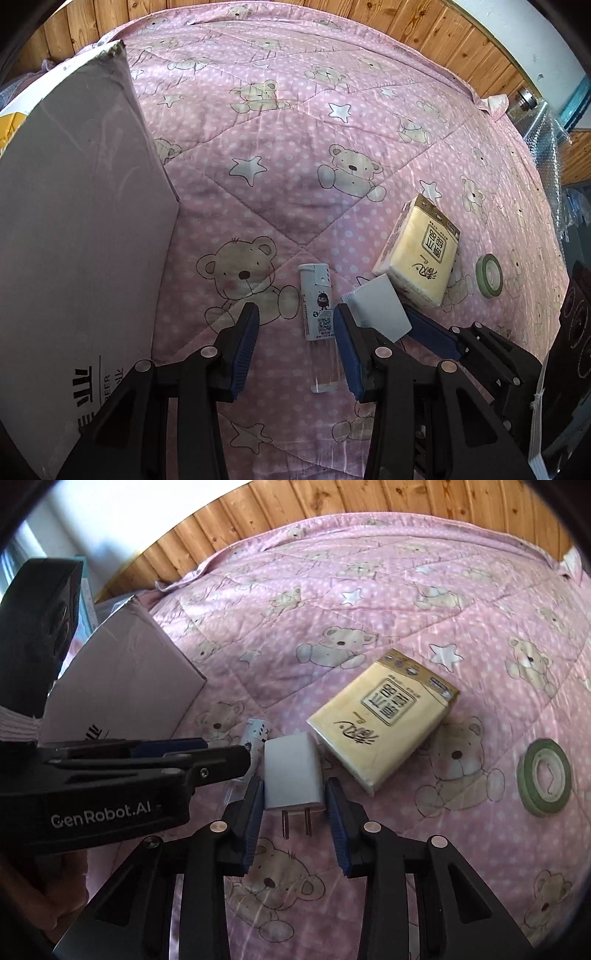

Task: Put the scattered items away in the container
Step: 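Lower the right tool onto the white charger plug and close it, then close the left tool on the clear spray bottle while the right tool lifts the charger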

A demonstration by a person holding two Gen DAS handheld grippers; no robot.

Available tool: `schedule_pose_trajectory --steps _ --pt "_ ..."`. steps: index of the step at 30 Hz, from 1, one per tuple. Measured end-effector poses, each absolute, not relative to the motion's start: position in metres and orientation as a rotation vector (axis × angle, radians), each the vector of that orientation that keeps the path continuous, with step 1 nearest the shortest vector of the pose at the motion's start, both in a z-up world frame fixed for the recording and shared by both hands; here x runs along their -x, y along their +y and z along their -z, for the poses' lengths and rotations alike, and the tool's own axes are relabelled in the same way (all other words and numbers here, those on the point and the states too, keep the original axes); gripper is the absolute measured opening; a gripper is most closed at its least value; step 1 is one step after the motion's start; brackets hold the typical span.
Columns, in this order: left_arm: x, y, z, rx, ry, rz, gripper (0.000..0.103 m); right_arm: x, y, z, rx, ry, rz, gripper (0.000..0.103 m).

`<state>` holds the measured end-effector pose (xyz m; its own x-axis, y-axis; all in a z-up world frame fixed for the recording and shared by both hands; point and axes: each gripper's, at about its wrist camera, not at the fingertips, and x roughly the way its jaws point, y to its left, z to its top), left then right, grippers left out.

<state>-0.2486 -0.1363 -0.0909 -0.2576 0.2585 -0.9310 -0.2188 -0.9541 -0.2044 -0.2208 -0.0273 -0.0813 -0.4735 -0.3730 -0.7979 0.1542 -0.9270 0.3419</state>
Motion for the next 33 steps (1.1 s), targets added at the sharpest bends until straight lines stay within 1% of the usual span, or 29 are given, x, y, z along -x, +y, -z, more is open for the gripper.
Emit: schedule_pose_trajectory --steps 4,6,8,9,10,11,13,20,33 --pt "0.244 -0.121 0.098 1.692 -0.014 -2.228 0.044 0.196 -0.001 0.079 -1.468 -0.402 2.501 0.035" --pt "0.24 -0.11 0.099 1.642 0.082 -2.256 0.044 0.187 0.009 0.079 -1.491 -0.424 2.516 0.036" --pt "0.237 -0.103 0.101 1.592 0.157 -2.283 0.032 0.183 0.012 0.081 -1.493 -0.435 2.515 0.036" --pt "0.237 -0.105 0.102 1.571 0.159 -2.299 0.024 0.184 0.012 0.081 -1.486 -0.429 2.524 0.037" --pt "0.238 -0.11 0.103 1.562 0.138 -2.307 0.019 0.185 0.009 0.081 -1.481 -0.407 2.537 0.037" --pt "0.239 -0.116 0.102 1.569 0.099 -2.304 0.019 0.186 0.005 0.081 -1.471 -0.365 2.551 0.037" --pt "0.236 -0.124 0.1 1.585 0.081 -2.309 0.019 0.185 0.002 0.081 -1.461 -0.316 2.568 0.036" --pt "0.222 -0.129 0.085 1.572 0.051 -2.304 0.019 0.173 0.013 0.077 -1.457 -0.449 2.528 0.035" --pt "0.186 -0.125 0.037 1.478 0.119 -2.348 0.019 0.131 -0.005 0.042 -1.387 -0.458 2.516 0.035"
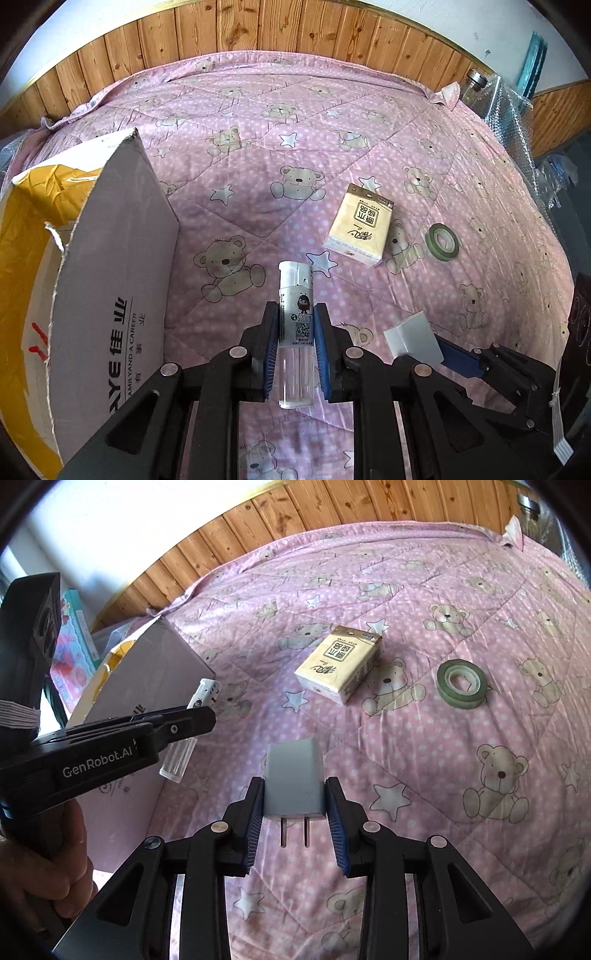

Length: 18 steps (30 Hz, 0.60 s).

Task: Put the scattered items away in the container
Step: 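Close the left tool on the clear spray bottle while the right tool lifts the charger, then carry the spray bottle with the left tool and charger with the right tool over the box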

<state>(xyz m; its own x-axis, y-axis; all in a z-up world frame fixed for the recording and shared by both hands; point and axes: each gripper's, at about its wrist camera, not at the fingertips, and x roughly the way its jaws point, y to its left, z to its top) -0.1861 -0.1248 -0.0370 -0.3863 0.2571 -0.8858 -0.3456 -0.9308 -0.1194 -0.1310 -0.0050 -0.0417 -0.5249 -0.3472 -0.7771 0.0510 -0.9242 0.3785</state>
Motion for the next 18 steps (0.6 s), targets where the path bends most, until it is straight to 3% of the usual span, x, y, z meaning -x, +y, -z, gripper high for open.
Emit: schedule_pose_trajectory --steps 18 --pt "0.125 -0.15 -0.019 1.332 0.07 -2.383 0.019 0.073 -0.04 0.002 -1.332 -0.382 2.522 0.035"
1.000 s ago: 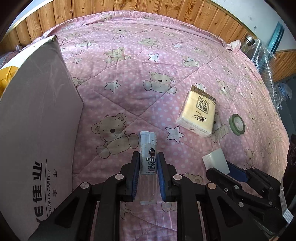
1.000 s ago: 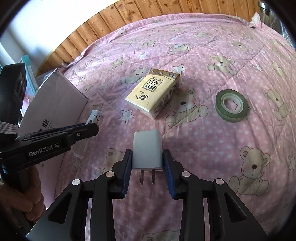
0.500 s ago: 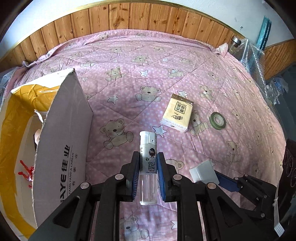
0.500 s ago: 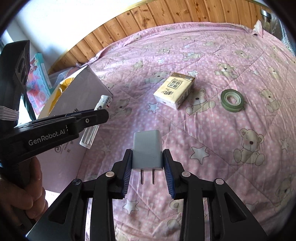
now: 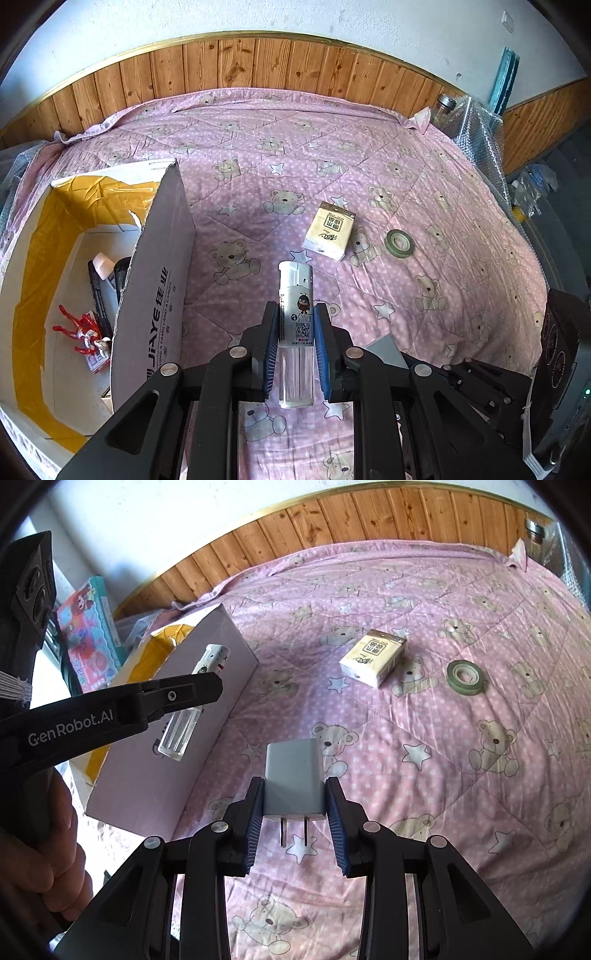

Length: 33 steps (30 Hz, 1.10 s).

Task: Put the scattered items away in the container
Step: 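Carry the spray bottle with the left tool and charger with the right tool over the box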

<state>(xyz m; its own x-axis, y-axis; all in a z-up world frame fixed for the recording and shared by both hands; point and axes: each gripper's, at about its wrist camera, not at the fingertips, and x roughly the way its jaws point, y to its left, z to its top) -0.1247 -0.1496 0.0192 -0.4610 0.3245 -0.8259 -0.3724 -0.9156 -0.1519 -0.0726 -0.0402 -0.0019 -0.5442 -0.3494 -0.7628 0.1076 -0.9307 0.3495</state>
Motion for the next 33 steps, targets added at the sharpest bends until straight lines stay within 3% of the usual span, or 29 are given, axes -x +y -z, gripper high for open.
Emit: schedule_pose_trajectory --steps 33 --pt "0.074 -0.198 -0.069 1.17 -0.083 -2.419 0.019 0.021 -0.086 -0.04 -1.263 -0.256 2.525 0.035"
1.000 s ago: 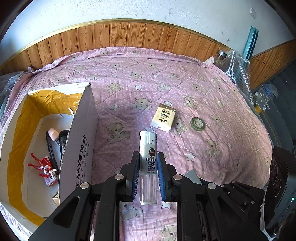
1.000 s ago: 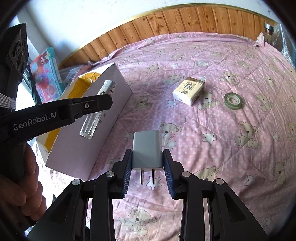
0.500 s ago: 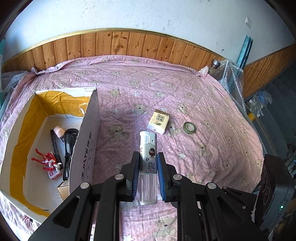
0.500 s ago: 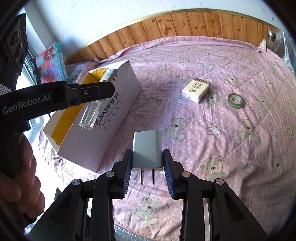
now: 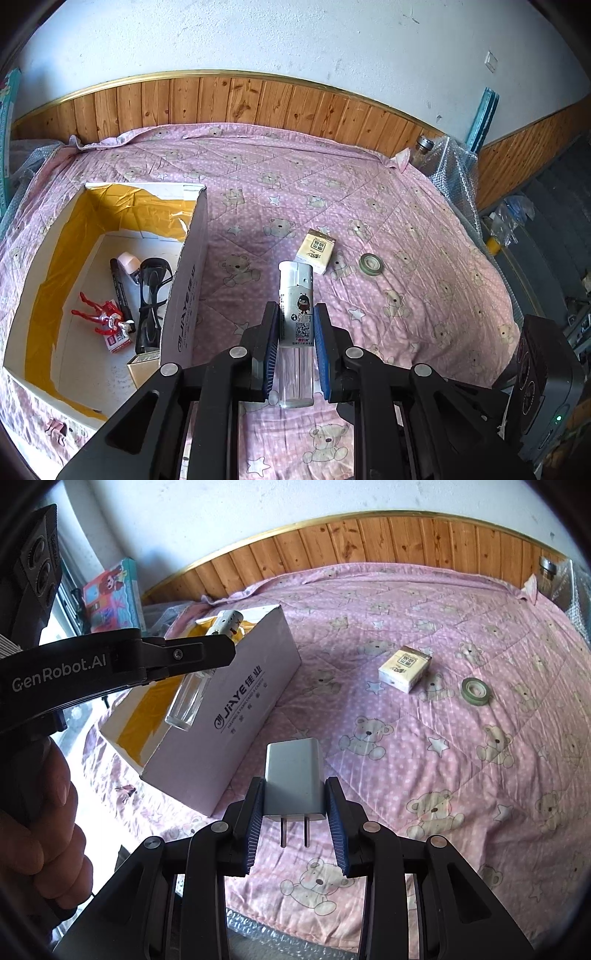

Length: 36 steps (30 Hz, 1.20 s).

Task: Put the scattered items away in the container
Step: 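Carry the spray bottle with the left tool and charger with the right tool over the box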

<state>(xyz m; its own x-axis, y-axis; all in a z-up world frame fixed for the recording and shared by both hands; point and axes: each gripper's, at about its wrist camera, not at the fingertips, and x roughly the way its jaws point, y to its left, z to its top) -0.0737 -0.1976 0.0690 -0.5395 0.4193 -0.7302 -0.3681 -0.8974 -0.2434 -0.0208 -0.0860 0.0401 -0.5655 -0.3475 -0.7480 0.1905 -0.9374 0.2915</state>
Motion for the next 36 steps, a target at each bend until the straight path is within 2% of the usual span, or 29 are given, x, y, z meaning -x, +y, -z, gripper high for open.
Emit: schedule_pose_trajectory --steps 36 --pt "0.084 -0.315 -0.083 1.104 -0.358 -2.505 0.019 0.029 -0.175 -0.099 -1.128 -0.029 2.462 0.035"
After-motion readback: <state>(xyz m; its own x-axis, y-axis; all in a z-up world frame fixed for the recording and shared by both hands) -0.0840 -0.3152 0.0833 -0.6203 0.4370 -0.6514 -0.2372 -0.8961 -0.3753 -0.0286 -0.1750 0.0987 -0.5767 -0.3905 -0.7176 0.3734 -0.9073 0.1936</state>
